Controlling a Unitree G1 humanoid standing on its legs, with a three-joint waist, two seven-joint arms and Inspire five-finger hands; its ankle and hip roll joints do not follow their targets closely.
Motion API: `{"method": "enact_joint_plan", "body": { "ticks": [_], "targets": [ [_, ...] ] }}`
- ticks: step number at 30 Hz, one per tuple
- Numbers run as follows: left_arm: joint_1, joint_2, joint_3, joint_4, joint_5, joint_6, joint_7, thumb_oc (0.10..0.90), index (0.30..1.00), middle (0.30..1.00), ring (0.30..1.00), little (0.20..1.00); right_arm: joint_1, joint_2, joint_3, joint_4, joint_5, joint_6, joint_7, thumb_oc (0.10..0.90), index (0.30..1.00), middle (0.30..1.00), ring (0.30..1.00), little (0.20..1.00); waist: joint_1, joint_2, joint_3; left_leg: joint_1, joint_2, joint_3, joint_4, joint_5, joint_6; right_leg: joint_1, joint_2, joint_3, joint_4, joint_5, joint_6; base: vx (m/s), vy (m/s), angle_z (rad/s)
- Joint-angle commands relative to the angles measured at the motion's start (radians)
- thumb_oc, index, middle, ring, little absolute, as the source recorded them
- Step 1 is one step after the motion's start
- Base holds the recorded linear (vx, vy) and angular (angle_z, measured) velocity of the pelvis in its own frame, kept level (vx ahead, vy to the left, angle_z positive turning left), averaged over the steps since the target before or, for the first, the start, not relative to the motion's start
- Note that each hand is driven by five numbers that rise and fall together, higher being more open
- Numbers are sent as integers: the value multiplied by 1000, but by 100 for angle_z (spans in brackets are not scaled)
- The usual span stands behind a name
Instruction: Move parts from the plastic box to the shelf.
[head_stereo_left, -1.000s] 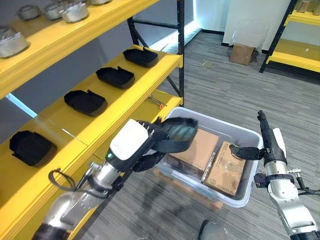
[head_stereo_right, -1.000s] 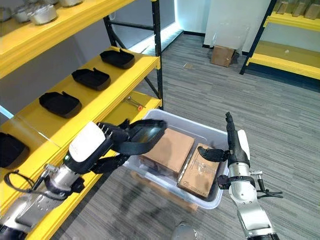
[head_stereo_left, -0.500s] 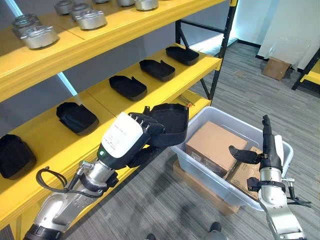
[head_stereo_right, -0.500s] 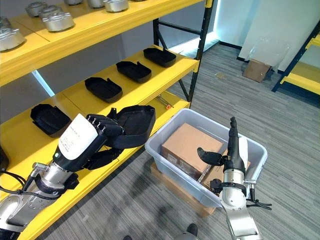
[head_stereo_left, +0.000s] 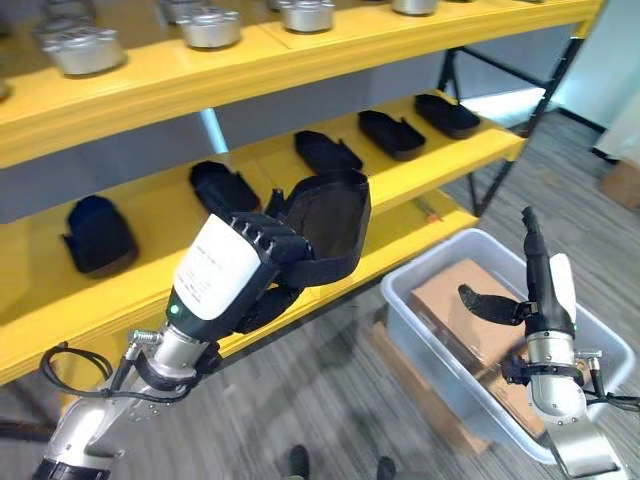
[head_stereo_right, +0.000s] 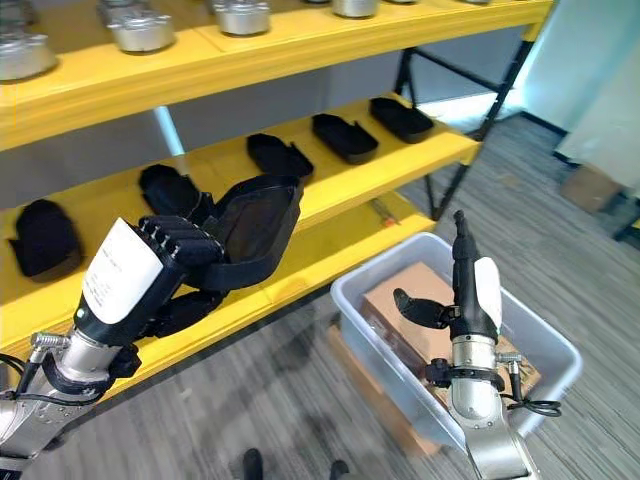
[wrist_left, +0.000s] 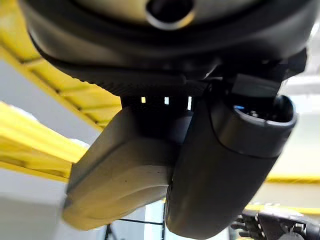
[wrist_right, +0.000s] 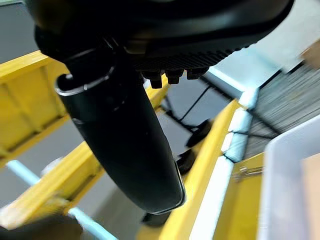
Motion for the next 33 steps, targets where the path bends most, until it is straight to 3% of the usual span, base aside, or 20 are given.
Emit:
{"method": "enact_joint_plan", "body": {
  "ticks": [1, 3, 5, 9, 12, 13, 15, 20, 24, 26, 30, 31, 33],
  "targets": [
    [-23, -9, 123, -74, -5, -46, 187, 400, 300, 300, 300, 300, -72, -50, -69, -76, -2, -134, -57, 900, 1000, 1000, 1000, 1000, -10, -31, -52, 57, -111, 78, 24, -133, 42, 5, 22, 32, -88, 70, 30, 37, -36, 15],
    [17, -19, 153, -86, 8, -86, 191, 400, 300, 300, 300, 300, -44, -53, -82, -84, -8, -137, -72, 900, 1000, 1000, 1000, 1000, -13, -33, -48, 41, -98, 170, 75, -146, 29, 18, -4, -19, -108, 81, 36, -37, -24, 14],
    [11, -13, 152, -100, 1, -95, 174, 400, 300, 300, 300, 300, -12, -53, -94, -101, 4, -126, -98, 900, 1000, 1000, 1000, 1000, -52, -37, -55, 50, -26, 342, 120, -176, -2, 36, -47, -115, -121, 78, 55, -25, 29, 82],
    [28, -4, 143, -111, 26, -46, 207, 400, 300, 300, 300, 300, -24, -60, -63, -98, -2, -139, -86, 900, 1000, 1000, 1000, 1000, -53, -34, -49, 49, 16, 334, 134, -160, -14, 30, -56, -140, -95, 69, 40, -41, 128, 106],
    [51, 14, 156, -128, 17, 0, 214, 400, 300, 300, 300, 300, -34, -93, -42, -93, 7, -138, -74, 900, 1000, 1000, 1000, 1000, -40, -24, -51, 44, 104, 290, 149, -78, -59, 22, -64, -143, -49, 28, 20, -15, 184, 34],
    [49, 20, 154, -128, 22, 18, 225, 400, 300, 300, 300, 300, -43, -111, -31, -86, 10, -143, -81, 900, 1000, 1000, 1000, 1000, -38, -18, -49, 40, 161, 282, 153, -27, -82, 18, -73, -152, -20, 7, 12, -40, 208, 34],
    [43, 33, 149, -125, 33, 44, 238, 400, 300, 300, 300, 300, -61, -130, -18, -78, 22, -145, -93, 900, 1000, 1000, 1000, 1000, -40, -8, -49, 47, 225, 277, 138, 38, -104, 7, -89, -169, 26, -20, 5, -52, 267, 23],
    [13, 67, 139, -114, 28, 73, 259, 400, 300, 300, 300, 300, -77, -157, -14, -79, 44, -122, -107, 900, 1000, 1000, 1000, 1000, -61, 8, -46, 82, 330, 303, 96, 123, -146, -9, -158, -200, 135, -68, 13, -29, 382, 15],
    [-14, 82, 123, -115, 27, 83, 253, 400, 300, 300, 300, 300, -81, -163, -18, -68, 37, -114, -118, 900, 1000, 1000, 1000, 1000, -63, 18, -36, 102, 309, 317, 56, 73, -141, -7, -227, -224, 209, -90, 42, 5, 456, 52],
    [-31, 82, 116, -118, 15, 80, 239, 400, 300, 300, 300, 300, -91, -158, -19, -59, 15, -100, -131, 900, 1000, 1000, 1000, 1000, -49, 21, -27, 98, 273, 288, 66, 20, -129, 1, -258, -210, 227, -87, 59, 17, 440, 40],
    [-49, 84, 106, -110, 6, 86, 224, 400, 300, 300, 300, 300, -108, -132, -16, -34, -5, -75, -154, 900, 1000, 1000, 1000, 1000, -27, 17, -23, 90, 206, 283, 109, -61, -97, 27, -302, -232, 182, -2, 75, 37, 447, 35],
    [-53, 79, 109, -106, 25, 76, 232, 400, 300, 300, 300, 300, -104, -119, -26, -49, -25, -67, -164, 900, 1000, 1000, 1000, 1000, -12, 8, -32, 86, 176, 279, 119, -81, -86, 59, -328, -247, 121, 54, 98, 52, 360, 40],
    [-54, 77, 114, -106, 31, 77, 230, 400, 300, 300, 300, 300, -98, -111, -33, -62, -44, -64, -162, 900, 1000, 1000, 1000, 1000, -7, 1, -34, 84, 158, 276, 125, -95, -76, 63, -351, -254, 105, 106, 113, 34, 322, 26]
  ]
}}
